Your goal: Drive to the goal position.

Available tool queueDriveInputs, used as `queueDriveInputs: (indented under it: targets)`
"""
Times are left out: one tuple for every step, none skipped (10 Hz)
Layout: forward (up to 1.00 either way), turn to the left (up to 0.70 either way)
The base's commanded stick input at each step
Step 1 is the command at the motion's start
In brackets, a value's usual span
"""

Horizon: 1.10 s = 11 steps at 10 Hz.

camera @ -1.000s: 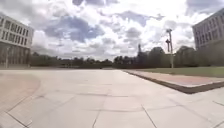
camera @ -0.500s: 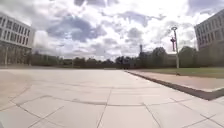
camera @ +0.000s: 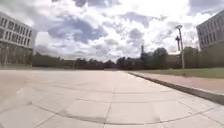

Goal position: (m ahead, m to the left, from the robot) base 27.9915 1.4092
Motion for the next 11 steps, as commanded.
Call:
queueDriveInputs:
  targets:
    - [1.0,0.0]
    - [1.0,0.0]
    - [1.0,0.0]
    - [1.0,0.0]
    - [1.0,0.0]
    - [1.0,0.0]
    - [1.0,0.0]
    - [1.0,0.0]
    - [1.0,0.0]
    - [1.0,0.0]
    - [1.0,0.0]
